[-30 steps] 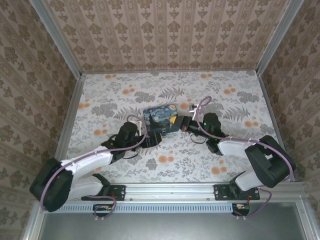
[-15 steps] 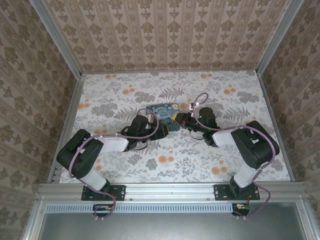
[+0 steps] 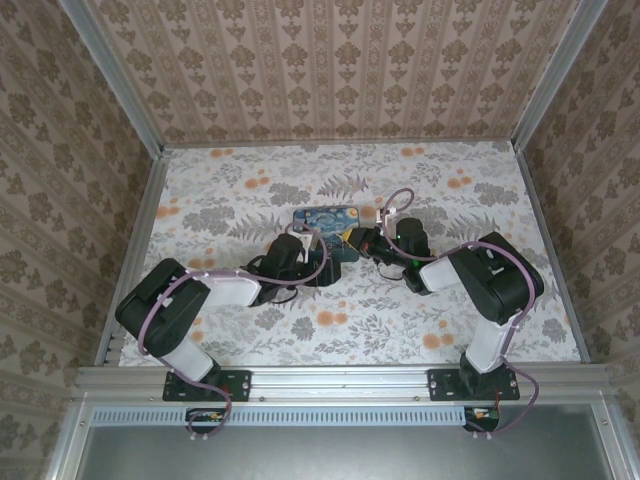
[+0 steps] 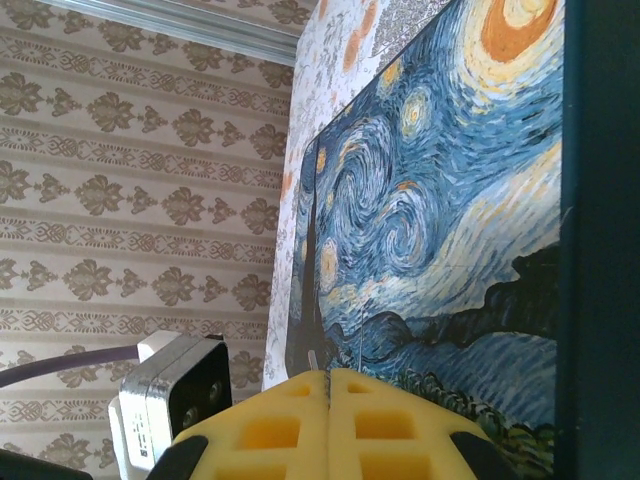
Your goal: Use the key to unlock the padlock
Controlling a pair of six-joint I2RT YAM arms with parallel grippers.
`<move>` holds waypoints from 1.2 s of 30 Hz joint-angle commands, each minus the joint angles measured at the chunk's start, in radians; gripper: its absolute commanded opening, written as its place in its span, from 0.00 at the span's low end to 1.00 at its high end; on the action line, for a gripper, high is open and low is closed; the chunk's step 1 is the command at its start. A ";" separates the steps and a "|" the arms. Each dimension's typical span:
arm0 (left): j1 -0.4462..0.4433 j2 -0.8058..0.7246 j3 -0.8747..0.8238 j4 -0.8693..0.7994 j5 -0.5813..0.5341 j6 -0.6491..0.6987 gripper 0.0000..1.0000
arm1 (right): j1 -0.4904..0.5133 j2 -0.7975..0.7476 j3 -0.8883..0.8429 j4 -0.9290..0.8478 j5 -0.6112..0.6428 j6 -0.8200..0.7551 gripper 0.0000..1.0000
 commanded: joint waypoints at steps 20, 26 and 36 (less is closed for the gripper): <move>-0.038 0.162 0.062 0.146 -0.018 0.203 0.83 | -0.017 0.016 -0.039 0.030 0.024 -0.001 0.00; -0.039 0.196 0.085 0.203 0.032 0.178 0.82 | -0.022 0.022 -0.042 0.032 0.022 -0.003 0.00; -0.037 0.205 0.056 0.345 0.112 0.098 0.81 | -0.030 0.024 -0.040 0.028 0.022 -0.001 0.00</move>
